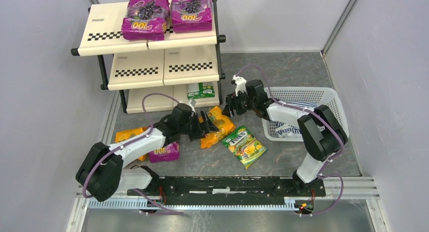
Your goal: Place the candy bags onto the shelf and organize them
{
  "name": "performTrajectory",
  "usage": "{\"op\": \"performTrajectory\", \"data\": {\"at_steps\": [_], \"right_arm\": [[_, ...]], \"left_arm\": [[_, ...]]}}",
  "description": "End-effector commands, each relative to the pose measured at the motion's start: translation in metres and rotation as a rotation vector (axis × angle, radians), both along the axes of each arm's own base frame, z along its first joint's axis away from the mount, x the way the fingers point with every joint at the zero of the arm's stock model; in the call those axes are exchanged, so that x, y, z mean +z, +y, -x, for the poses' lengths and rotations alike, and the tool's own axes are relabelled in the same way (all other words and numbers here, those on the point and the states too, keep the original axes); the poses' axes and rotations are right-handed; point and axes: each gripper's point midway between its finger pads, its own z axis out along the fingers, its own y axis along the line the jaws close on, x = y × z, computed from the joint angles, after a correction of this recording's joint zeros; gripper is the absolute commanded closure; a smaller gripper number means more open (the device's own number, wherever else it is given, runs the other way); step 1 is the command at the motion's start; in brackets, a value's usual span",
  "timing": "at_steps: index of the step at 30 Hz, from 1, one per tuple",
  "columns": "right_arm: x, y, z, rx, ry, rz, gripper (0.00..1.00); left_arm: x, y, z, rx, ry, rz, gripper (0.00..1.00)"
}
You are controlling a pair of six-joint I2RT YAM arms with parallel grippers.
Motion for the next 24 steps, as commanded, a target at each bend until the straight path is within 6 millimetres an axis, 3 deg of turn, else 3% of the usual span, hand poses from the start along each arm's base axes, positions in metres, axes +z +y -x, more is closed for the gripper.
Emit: {"op": "performTrajectory", "data": {"at_steps": [1, 4, 10, 14, 16, 20, 24], "right_arm": [[0.014, -0.005, -0.005, -0.044, -0.017, 0.015, 0.25], [0.017, -0.011, -0.004, -0.063, -0.028, 0.035, 0.22], [0.017, -0.029, 0.006, -0.075, -0.059, 0.129, 0.19], [0.029, -0.034, 0.016, -0.065, -0.154, 0.228, 0.13], [0.041, -0.025, 0.028, -0.023, -0.249, 0.257, 0.11], [0.064, 0.005, 0.071, 0.135, -0.524, 0.254, 0.11], [0.067, 0.013, 0.102, 0.198, -0.685, 0.216, 0.12]], "left_arm": [[0.034, -0.028, -0.006, 0.014, -0.085, 0.092, 0.09], [0.043, -0.021, -0.004, 0.012, -0.118, 0.067, 0.08], [0.064, 0.034, -0.003, 0.113, -0.24, -0.137, 0.0], [0.078, 0.056, -0.001, 0.152, -0.275, -0.204, 0.0], [0.084, 0.063, -0.001, 0.169, -0.279, -0.212, 0.0], [0.096, 0.067, -0.004, 0.215, -0.292, -0.166, 0.0], [0.093, 0.056, 0.0, 0.23, -0.268, -0.064, 0.0]]}}
